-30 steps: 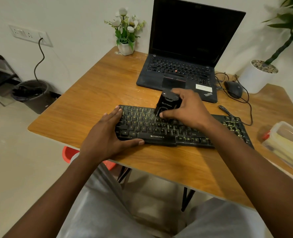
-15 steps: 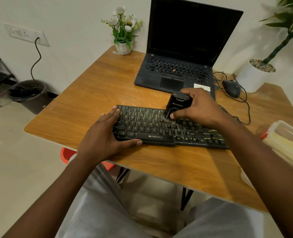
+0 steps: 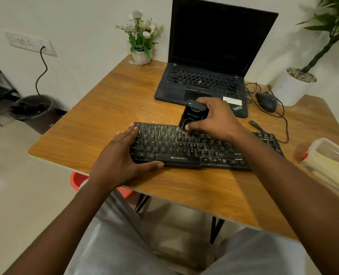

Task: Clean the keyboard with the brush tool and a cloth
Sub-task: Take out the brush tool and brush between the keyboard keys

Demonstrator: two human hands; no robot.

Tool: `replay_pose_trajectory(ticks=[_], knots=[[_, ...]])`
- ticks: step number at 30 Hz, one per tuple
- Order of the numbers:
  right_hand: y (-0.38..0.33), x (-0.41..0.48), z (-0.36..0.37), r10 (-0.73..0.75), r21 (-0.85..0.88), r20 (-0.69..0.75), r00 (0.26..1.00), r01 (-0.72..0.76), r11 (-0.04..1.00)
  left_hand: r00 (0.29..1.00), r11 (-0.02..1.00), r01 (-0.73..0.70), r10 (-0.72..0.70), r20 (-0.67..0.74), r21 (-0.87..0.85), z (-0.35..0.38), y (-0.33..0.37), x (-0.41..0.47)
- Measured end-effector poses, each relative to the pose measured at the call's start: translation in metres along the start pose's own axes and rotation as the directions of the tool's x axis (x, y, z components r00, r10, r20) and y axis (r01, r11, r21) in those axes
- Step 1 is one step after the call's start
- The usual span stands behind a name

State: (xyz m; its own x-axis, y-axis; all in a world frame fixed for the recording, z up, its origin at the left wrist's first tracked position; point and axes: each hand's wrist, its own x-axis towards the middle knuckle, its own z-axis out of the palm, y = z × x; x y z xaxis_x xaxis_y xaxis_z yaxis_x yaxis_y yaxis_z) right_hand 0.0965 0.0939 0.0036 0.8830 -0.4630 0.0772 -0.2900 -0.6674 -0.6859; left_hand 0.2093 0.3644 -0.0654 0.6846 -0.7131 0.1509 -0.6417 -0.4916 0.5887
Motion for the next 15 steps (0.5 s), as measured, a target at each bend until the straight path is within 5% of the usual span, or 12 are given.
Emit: replay_pose_trajectory(ticks=[8,15], knots=[[-0.018,0.008,0.014,-0.014,-0.029,0.055,0.998,0.016,0.999,1.000,1.000,0.000,0.000,0.011,0.013,0.000,0.000,0.000],[-0.023,0.010,-0.005,0.037,-0.022,0.241,0.970,-0.033,0.999,1.000,1.000,-0.003,0.002,0.022,0.022,0.000,-0.003,0.001]])
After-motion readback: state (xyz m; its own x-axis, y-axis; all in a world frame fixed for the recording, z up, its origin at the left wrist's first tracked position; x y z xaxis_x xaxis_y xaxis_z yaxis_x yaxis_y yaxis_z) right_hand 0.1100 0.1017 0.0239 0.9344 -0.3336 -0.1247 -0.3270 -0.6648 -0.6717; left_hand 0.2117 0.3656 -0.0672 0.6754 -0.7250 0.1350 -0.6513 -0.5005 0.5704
